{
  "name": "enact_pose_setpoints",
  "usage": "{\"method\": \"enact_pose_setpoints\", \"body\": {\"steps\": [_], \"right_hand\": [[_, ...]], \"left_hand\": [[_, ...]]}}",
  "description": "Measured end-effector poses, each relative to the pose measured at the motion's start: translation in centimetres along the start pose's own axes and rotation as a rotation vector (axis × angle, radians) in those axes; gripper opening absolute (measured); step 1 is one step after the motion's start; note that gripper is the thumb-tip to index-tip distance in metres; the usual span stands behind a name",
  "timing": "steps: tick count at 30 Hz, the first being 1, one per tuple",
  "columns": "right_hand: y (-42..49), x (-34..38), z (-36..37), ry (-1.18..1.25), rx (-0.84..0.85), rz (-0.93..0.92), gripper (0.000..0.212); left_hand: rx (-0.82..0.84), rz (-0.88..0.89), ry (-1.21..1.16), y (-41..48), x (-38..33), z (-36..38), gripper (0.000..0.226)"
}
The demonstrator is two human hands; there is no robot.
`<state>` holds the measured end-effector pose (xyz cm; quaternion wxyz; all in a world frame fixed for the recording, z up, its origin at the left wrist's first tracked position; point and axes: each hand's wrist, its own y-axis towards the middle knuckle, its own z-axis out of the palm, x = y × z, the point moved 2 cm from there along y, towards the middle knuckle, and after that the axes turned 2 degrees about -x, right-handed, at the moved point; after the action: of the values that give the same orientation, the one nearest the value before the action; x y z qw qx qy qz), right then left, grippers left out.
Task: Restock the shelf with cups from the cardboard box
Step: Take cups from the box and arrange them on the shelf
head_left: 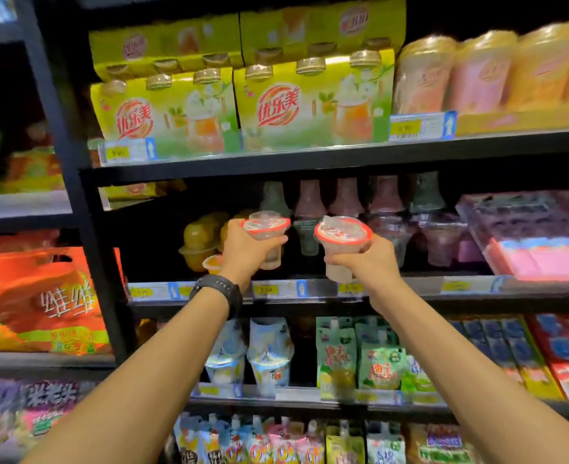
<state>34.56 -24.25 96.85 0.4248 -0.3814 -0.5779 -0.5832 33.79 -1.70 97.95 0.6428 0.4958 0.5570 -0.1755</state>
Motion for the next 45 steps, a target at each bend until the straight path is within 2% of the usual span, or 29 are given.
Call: {"method": "enact_pose_setpoints", "body": {"steps": [3,5,8,10,13,18,21,26,29,32,36,38,39,43,45], "right_hand": [[1.7,-0.5,1.3,-0.014,-0.012,0.024,0.056],[2.7,-0.8,2.3,-0.041,-0.021,0.039,0.056],[4.0,-0.9,3.8,-0.077,-0.047,0.059,0.046],[4.4,-0.8,4.7,-0.095,-0.04,0.071,0.041],[5.3,-1.1,5.3,-0.148,-0.053,0.125,0.037],[7.3,-3.2,5.5,-0.257,-0.037,0.252,0.053],[8.3,-3.9,6.0,-0.276,0.021,0.298,0.062],[9.3,-4.6,6.3,-0.23,0.033,0.411,0.028],[10.1,-4.8,6.2,-0.263,0.075,0.434,0.041],[10.3,-4.8,5.9,-0.309,0.14,0.436,0.056],[9.5,-3.8,4.9,-0.299,0.167,0.41,0.05],[9.1,-3.4,4.6,-0.281,0.138,0.364,0.038],[8.9,-3.3,4.6,-0.264,0.119,0.333,0.033],[9.3,-4.5,5.5,-0.334,0.068,0.276,0.045],[10.3,-5.7,6.0,-0.408,0.052,0.274,0.032]], "left_hand": [[-0.106,-0.063,0.166,2.3,0.7,0.2,0.109],[-0.085,-0.061,0.269,3.7,0.6,0.6,0.102],[-0.026,-0.056,0.355,5.0,-0.2,1.0,0.074],[0.006,-0.068,0.431,5.4,-0.3,1.2,0.063],[0.061,-0.119,0.572,5.9,0.5,1.3,0.058],[0.188,-0.122,0.836,5.3,1.5,1.7,0.046],[0.248,-0.1,0.953,5.8,1.7,2.0,0.051],[0.323,-0.05,1.133,6.2,1.4,1.9,0.044],[0.312,0.031,1.243,5.8,1.6,1.9,0.042],[0.285,0.108,1.304,5.6,1.3,1.8,0.042],[0.148,0.28,1.311,5.0,0.1,0.6,0.055],[0.093,0.344,1.29,4.8,-0.2,0.0,0.064],[0.088,0.351,1.286,4.7,-0.2,-0.3,0.062],[0.114,0.346,1.329,4.6,0.3,-0.7,0.045],[0.116,0.353,1.351,4.5,0.5,-1.0,0.042]]}}
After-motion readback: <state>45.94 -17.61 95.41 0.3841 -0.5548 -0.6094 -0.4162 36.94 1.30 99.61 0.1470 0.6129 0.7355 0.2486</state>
